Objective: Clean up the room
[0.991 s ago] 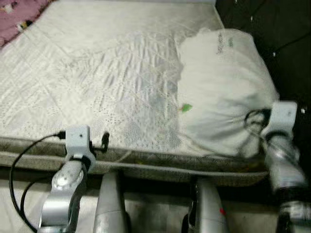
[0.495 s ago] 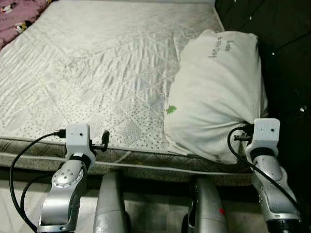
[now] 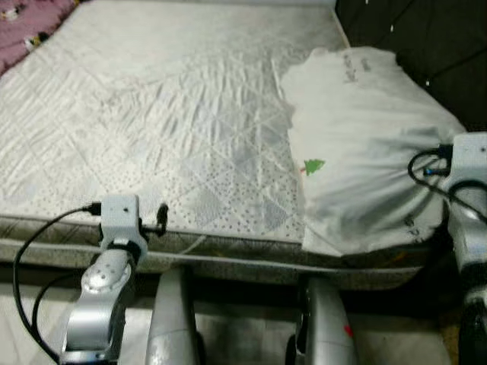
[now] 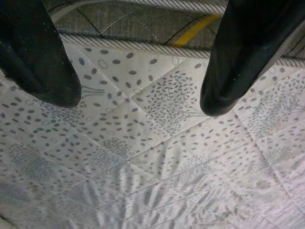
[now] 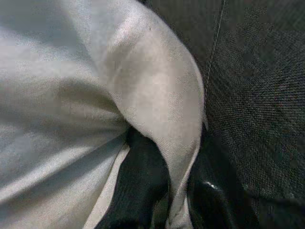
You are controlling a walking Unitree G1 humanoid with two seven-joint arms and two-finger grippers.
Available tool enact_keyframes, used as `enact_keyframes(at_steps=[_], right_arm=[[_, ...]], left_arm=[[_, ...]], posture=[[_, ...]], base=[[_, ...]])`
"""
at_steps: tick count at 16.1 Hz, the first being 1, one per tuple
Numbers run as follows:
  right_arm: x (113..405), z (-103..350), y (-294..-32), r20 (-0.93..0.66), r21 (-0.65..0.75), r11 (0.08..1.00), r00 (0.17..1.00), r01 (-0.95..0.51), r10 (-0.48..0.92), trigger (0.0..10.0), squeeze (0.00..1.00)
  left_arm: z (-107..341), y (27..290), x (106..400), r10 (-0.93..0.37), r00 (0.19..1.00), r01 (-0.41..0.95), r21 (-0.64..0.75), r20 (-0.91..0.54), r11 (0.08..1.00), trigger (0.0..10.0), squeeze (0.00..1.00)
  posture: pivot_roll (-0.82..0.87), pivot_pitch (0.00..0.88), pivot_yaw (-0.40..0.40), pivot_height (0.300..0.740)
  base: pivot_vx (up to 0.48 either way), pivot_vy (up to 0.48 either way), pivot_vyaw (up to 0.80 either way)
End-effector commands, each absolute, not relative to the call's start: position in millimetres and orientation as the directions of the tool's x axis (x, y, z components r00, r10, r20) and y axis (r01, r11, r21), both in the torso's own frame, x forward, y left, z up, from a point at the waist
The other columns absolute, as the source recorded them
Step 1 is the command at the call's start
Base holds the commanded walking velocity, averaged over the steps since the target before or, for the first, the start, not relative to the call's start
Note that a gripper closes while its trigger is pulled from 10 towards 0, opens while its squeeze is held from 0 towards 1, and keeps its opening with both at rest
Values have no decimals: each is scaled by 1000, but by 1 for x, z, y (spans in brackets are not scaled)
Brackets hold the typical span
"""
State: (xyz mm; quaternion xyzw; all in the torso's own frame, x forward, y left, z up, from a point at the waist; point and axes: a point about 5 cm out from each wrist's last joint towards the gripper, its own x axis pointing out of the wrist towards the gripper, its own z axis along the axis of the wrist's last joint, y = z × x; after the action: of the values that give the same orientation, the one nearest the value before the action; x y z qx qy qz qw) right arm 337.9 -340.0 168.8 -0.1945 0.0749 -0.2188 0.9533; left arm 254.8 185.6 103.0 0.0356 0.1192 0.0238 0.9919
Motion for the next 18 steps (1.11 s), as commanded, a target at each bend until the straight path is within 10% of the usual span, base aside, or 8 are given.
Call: enact_keyframes(at_steps=[1, 9, 16, 17, 18], right_arm=[[336, 237, -373, 134, -410, 751, 849, 518, -512, 0, 0], [320, 154, -358, -46, -391, 798, 856, 459, -515, 0, 0], [278, 75, -270, -183, -367, 906, 938, 213, -295, 0, 0], [285, 82, -258, -165, -367, 912, 952, 183, -258, 9686, 0], [295, 91, -250, -138, -317, 930, 961, 185, -238, 10000, 1000]], left_arm=[[102, 196, 254, 123, 966, -98, 121, -226, 988, 10000, 0], [103, 193, 251, 85, 971, -67, 89, -222, 994, 10000, 0], [102, 188, 254, 69, 974, -60, 50, -214, 997, 10000, 0], [103, 188, 255, 71, 975, -62, 50, -211, 997, 10000, 0], [102, 189, 254, 80, 974, -71, 49, -212, 996, 10000, 0]], posture=[[46, 27, -6, 536], [63, 21, -10, 536], [41, 34, -12, 536], [47, 26, -19, 536], [51, 23, -24, 536]], base=[[0, 0, 0], [0, 0, 0], [0, 0, 0], [0, 0, 0], [0, 0, 0]])
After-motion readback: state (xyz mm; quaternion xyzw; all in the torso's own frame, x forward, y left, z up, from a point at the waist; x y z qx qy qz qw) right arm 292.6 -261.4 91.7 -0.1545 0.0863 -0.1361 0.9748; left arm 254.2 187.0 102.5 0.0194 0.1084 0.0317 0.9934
